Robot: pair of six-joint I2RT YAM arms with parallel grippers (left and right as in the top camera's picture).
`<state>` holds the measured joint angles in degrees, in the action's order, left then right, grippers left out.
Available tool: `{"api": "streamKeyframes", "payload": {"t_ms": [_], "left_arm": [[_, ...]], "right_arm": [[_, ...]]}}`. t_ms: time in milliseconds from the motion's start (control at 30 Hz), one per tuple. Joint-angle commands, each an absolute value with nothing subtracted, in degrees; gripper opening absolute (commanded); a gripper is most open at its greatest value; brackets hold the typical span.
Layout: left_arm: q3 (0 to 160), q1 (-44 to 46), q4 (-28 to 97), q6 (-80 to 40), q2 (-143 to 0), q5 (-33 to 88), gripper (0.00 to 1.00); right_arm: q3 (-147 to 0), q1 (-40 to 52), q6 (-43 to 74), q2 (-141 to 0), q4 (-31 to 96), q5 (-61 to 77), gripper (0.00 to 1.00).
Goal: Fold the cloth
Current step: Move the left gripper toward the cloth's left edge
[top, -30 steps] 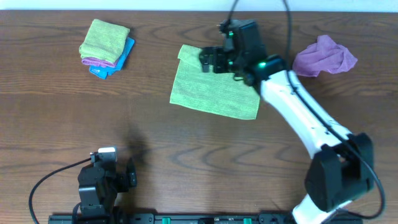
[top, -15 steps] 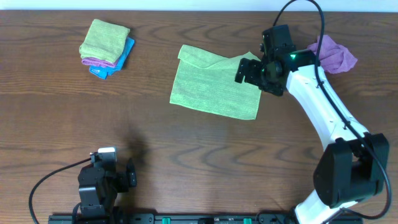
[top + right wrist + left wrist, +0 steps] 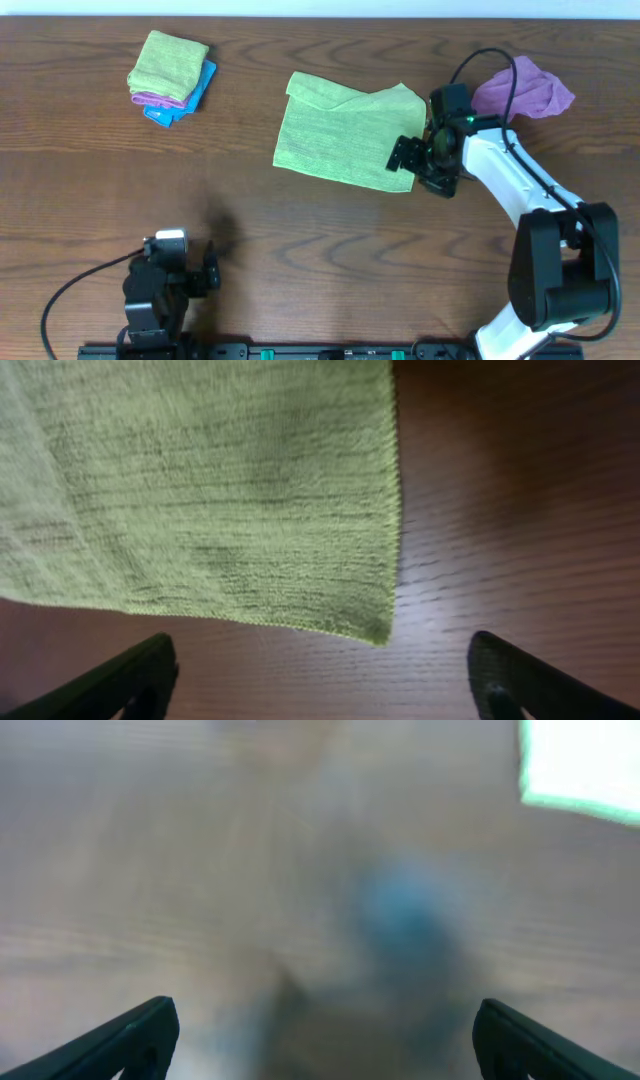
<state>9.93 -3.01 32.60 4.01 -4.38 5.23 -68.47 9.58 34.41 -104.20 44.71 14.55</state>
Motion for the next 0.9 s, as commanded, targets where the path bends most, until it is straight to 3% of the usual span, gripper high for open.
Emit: {"api": "streamKeyframes", "payload": {"t_ms": [0, 333, 567, 867], "left_arm": [[10.44, -3.40, 26.41, 3.03, -4.03, 13.39, 0.95], [17.98, -3.33, 24.21, -6.15, -17.04, 19.25, 0.95], [30.46, -3.31, 26.79, -6.48, -38.48, 21.76, 0.95], [46.81, -3.29, 28.84, -6.48, -65.08, 36.34, 0.95]], "right_arm": [[-66.65, 9.30, 36.69, -104.51, 43.27, 17.43, 0.87], [-62.46, 9.30, 39.81, -104.51, 37.28, 17.39, 0.80], [-62.43, 9.30, 41.58, -104.53, 35.29, 16.84, 0.75], [-62.43, 9.30, 42.65, -104.53, 35.31, 15.07, 0.73]]}}
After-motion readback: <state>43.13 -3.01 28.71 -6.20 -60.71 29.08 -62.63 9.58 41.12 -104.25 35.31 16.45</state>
